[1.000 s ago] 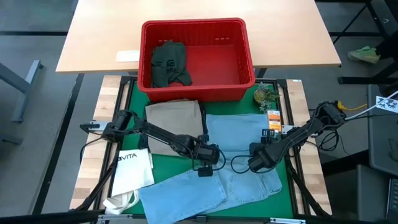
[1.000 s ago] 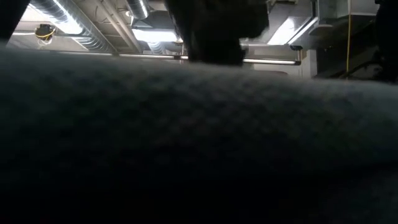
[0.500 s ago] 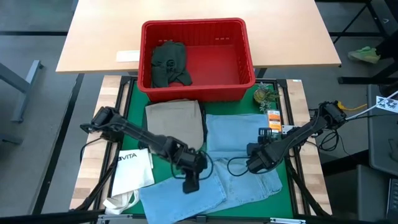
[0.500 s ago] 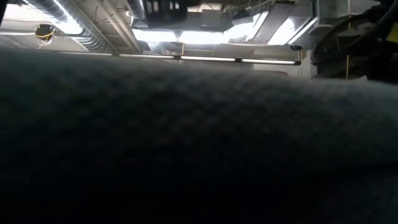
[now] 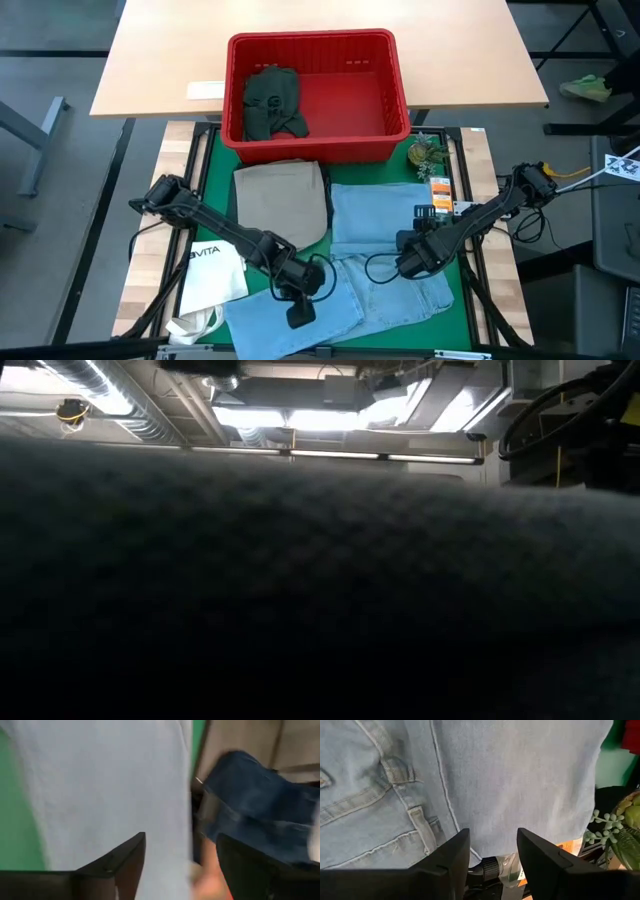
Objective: Fold Laundry from Bin
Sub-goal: Fold the light blue pants
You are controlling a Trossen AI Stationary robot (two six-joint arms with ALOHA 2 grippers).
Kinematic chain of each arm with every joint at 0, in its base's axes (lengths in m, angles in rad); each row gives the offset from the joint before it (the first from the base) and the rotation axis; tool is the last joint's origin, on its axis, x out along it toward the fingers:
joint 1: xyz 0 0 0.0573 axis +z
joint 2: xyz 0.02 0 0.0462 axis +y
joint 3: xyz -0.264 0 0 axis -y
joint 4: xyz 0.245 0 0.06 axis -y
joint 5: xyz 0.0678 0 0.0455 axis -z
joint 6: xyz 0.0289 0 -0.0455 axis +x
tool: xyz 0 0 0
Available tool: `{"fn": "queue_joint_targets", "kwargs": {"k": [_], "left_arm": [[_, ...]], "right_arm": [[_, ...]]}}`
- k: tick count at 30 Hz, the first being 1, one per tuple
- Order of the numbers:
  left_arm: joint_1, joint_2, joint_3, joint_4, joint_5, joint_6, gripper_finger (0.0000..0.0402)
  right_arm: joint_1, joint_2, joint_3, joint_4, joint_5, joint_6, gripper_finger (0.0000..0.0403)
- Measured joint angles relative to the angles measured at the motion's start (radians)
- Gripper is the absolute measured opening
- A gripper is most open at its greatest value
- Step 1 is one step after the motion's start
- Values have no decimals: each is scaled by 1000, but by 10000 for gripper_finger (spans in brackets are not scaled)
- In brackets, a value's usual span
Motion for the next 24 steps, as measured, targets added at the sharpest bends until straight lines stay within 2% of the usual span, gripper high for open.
{"fn": "queue_joint_targets", "kwargs": {"k": [2, 4, 9, 15, 24], "left_arm": [[-17, 0, 0, -8, 75, -112, 249], [-51, 0, 0, -22, 82, -234, 256], [-155, 8, 0, -26, -41, -494, 259], [-281, 8, 0, -25, -231, -857, 259], [-462, 63, 0, -51, -334, -1268, 259]], "right_arm": [[0, 0, 0, 1, -2, -9, 166], [0, 0, 0, 2, -2, -22, 166], [0, 0, 0, 30, 19, -33, 166], [0, 0, 0, 121, 26, -122, 166], [0, 0, 1, 310, 28, -280, 166]]}}
